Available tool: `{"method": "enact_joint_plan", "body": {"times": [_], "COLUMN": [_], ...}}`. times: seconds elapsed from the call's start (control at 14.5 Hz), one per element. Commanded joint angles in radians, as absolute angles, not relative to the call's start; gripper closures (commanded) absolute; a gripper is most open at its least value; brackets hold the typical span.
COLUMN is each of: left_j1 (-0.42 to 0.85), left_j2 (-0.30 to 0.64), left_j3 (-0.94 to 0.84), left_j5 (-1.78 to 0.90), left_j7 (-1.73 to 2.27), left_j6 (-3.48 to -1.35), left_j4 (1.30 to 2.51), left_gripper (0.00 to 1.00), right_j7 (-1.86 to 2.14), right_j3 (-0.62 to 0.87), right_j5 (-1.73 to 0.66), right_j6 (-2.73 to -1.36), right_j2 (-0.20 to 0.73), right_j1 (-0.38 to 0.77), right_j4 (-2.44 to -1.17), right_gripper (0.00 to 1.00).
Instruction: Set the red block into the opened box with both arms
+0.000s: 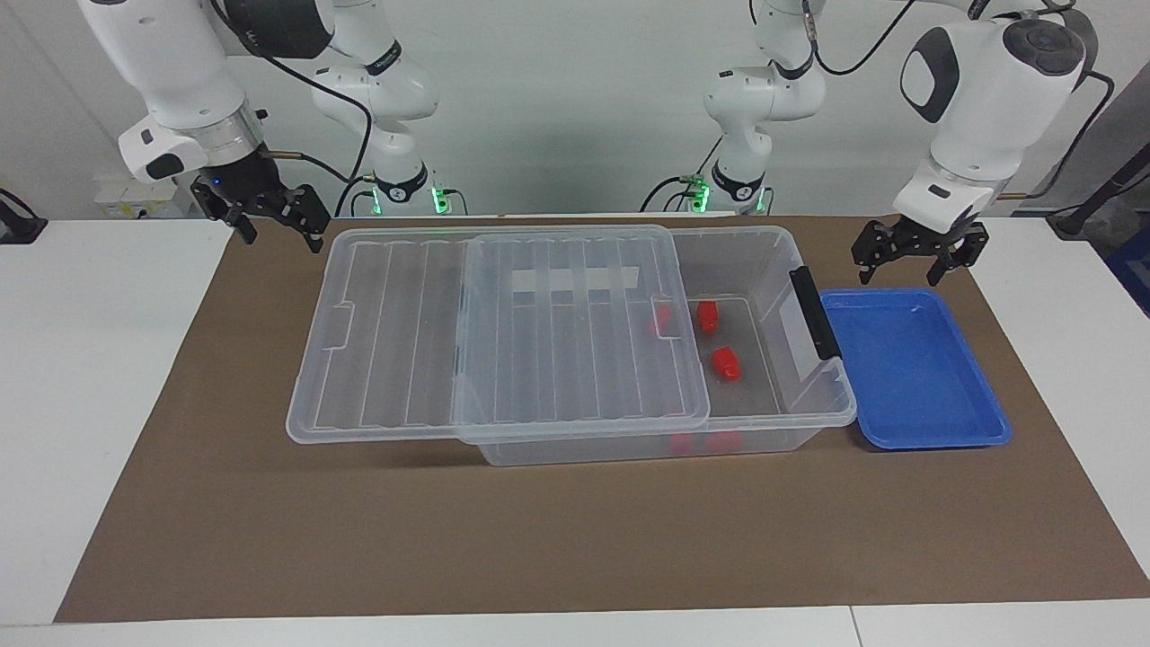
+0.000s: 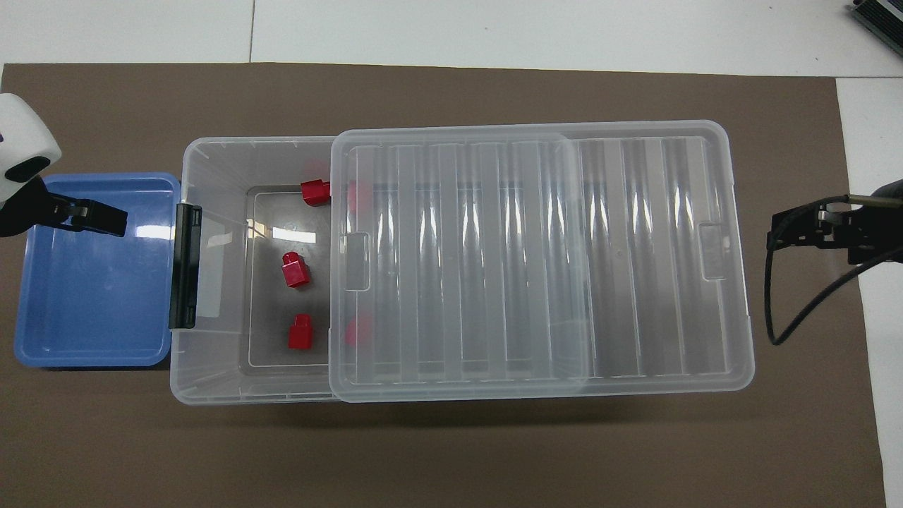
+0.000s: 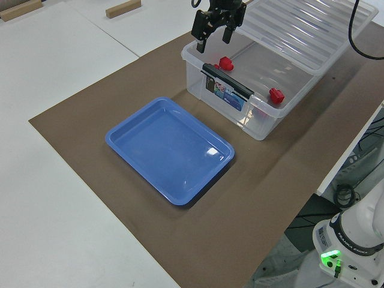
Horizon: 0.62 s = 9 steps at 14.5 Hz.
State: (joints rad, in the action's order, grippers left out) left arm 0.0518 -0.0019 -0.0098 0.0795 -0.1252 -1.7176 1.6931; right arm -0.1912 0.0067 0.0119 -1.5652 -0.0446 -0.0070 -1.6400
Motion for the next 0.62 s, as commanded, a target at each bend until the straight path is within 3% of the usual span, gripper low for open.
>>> {"method": "enact_joint_plan", "body": {"times": [0.0, 0.55], "left_j1": [0.072, 0.075], "left_j2": [-0.014, -0.071], "left_j3": [0.011, 0.009], "left_j5": [0.048, -0.002], "left_j7": [-0.13, -0.025], "left_j6": [-1.672, -1.666], "left_j4": [1.657, 1.666], "left_gripper": [0.0, 0.0], "right_j7": [-0.173, -0.173], "right_j3": [0.015, 0.015], "right_j5": [0.006, 0.006], "right_j6": [-1.549, -1.549], "right_j2": [-0.04, -0.04], "right_j1": [-0.023, -0.023], "right_j4": [-1.629, -1.629], "right_gripper": [0.0, 0.0]}}
